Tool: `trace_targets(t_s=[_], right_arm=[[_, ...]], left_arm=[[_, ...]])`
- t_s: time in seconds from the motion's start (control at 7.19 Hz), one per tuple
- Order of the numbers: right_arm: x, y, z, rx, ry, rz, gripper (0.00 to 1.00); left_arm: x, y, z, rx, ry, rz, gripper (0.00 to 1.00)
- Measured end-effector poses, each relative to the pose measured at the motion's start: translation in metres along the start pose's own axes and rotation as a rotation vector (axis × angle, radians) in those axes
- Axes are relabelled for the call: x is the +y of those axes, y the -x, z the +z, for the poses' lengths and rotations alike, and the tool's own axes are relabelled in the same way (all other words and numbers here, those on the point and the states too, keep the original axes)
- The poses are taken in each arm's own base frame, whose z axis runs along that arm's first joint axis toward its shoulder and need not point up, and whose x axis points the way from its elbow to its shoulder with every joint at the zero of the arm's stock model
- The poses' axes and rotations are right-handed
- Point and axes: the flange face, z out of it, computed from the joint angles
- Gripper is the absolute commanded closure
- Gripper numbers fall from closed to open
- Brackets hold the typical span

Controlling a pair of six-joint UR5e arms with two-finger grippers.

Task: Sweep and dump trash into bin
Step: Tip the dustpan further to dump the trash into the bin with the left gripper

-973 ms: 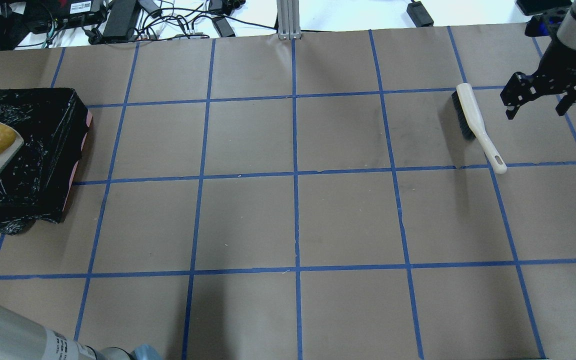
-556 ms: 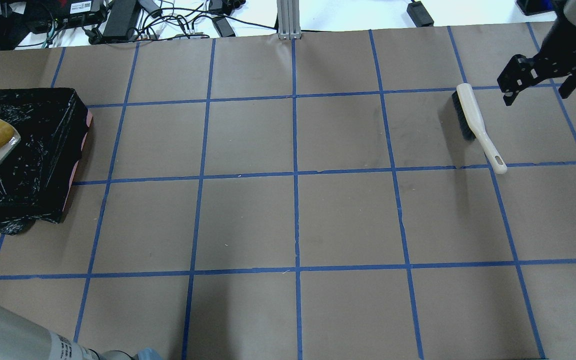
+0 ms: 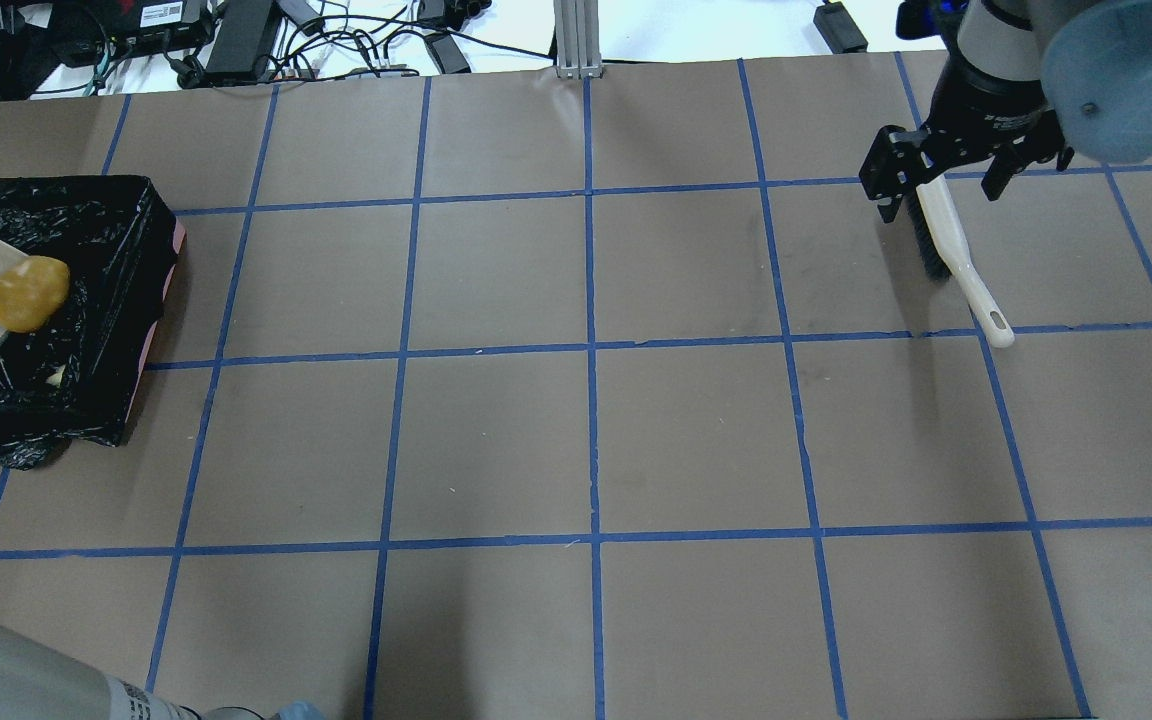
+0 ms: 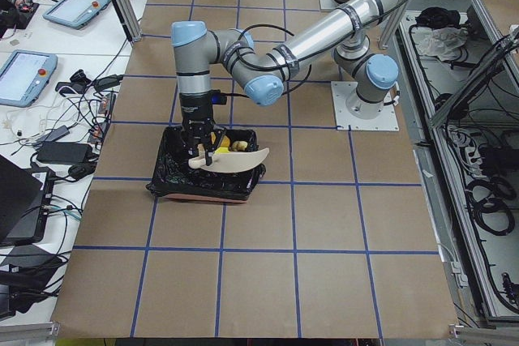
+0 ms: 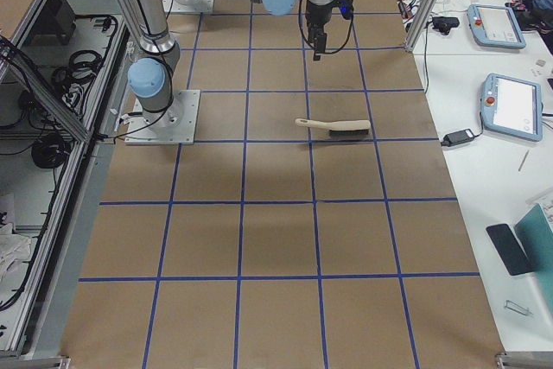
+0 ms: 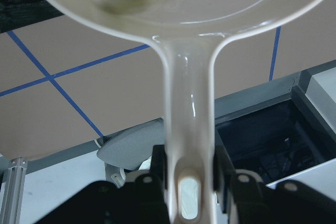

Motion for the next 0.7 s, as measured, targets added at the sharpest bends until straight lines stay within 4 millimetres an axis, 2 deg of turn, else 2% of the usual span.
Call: trace_targets(t_s=[0.7], right_arm=[[0.003, 0.024, -0.002, -0.007, 0.002, -0.031, 0.00]], left_arm=[[-0.008, 0.003, -0.016, -0.006, 0.027, 0.012, 0.92]])
